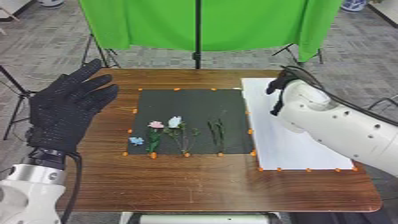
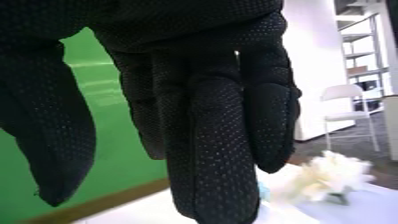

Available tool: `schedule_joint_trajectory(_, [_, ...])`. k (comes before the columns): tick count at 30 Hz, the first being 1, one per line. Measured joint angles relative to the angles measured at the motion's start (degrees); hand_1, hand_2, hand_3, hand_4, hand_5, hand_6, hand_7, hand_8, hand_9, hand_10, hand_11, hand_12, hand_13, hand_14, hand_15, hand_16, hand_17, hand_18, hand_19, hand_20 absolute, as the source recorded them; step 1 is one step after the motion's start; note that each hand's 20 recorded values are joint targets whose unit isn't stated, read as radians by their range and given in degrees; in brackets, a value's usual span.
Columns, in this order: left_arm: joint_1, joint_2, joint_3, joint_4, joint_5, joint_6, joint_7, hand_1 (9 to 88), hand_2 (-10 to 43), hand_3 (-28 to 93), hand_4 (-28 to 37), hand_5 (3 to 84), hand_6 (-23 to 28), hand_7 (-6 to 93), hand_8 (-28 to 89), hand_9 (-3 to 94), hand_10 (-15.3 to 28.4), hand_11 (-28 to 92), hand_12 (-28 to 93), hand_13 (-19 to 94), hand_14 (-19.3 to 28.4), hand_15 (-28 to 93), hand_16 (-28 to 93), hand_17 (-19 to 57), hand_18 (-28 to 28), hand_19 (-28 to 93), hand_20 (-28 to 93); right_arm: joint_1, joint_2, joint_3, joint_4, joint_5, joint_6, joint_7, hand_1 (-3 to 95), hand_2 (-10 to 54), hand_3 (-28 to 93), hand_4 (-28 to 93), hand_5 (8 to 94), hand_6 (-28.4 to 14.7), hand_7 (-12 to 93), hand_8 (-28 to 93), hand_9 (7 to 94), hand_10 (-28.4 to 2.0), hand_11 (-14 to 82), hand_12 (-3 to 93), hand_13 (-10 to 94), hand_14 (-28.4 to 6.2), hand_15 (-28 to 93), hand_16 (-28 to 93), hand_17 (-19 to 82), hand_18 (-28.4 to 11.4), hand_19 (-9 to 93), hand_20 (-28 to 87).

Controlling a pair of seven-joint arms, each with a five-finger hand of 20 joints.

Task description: Arrange flowers

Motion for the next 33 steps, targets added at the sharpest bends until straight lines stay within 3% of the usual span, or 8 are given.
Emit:
schedule_joint_trajectory(5, [-0.48,-0.01,0.27,0.11,0.02,-0.12,-0.65,22.3,7.9,78,-21.7,39.1,11.8,13.5,-9,31.3,22.0,31,11,24,28.4,56,-11,-6.6,28.4,73,-12,-0.11,0.12,-2.53,0.65,-1.14,-1.38,0.29,36.2,-9.4,75,-26,46.6,0.2,12,-11,76.9,-14.2,19.6,13.9,81,-6.8,52,15,45,-19.0,93,5])
schedule_joint_trajectory(17, [-2.33,-0.47,0.89,0.64,0.11,-0.80,-2.17,22.3,7.8,78,-21.6,39.1,11.9,13.4,-9,31.3,22.0,31,11,24,28.4,56,-11,-6.5,28.4,73,-12,-1.63,-1.04,-4.65,2.57,-4.29,-3.26,2.86,39.8,-9.5,75,-28,61.5,3.8,14,-13,77.7,-12.9,16.9,13.4,81,-6.4,50,15,46,-18.5,93,3])
schedule_joint_trajectory(22, [-2.52,-0.51,1.43,0.85,0.15,-1.06,-2.09,22.3,7.7,78,-21.8,39.1,11.9,13.4,-9,31.3,22.0,31,11,24,28.4,56,-11,-6.5,28.4,73,-12,0.66,-2.43,-9.11,4.56,-6.72,-0.99,3.28,42.4,-9.5,73,-28,68.4,4.3,14,-11,80.4,-10.8,16.6,13.7,82,-5.7,49,16,47,-17.5,93,-1])
schedule_joint_trajectory(26, [-2.97,-0.53,1.76,0.97,0.16,-1.14,-1.97,22.2,7.7,78,-21.8,39.1,11.9,13.4,-9,31.3,22.0,31,11,24,28.4,56,-11,-6.6,28.4,73,-12,2.16,-4.07,-13.20,5.98,-9.99,2.05,4.18,53.1,-9.5,64,-28,83.9,4.5,15,-1,90.7,-7.0,10.9,21.9,88,-3.4,45,19,51,-15.7,93,1])
schedule_joint_trajectory(33, [-2.57,-0.78,1.51,0.88,0.17,-1.14,-1.69,22.2,7.7,78,-21.9,39.1,11.9,13.5,-9,31.3,22.0,31,11,24,28.4,56,-11,-6.5,28.4,73,-12,2.91,-5.19,-17.82,6.55,-15.68,8.12,4.44,54.8,-9.5,65,-28,87.5,4.0,16,2,93.7,-5.7,12.3,24.7,90,-2.4,46,20,52,-14.9,93,7])
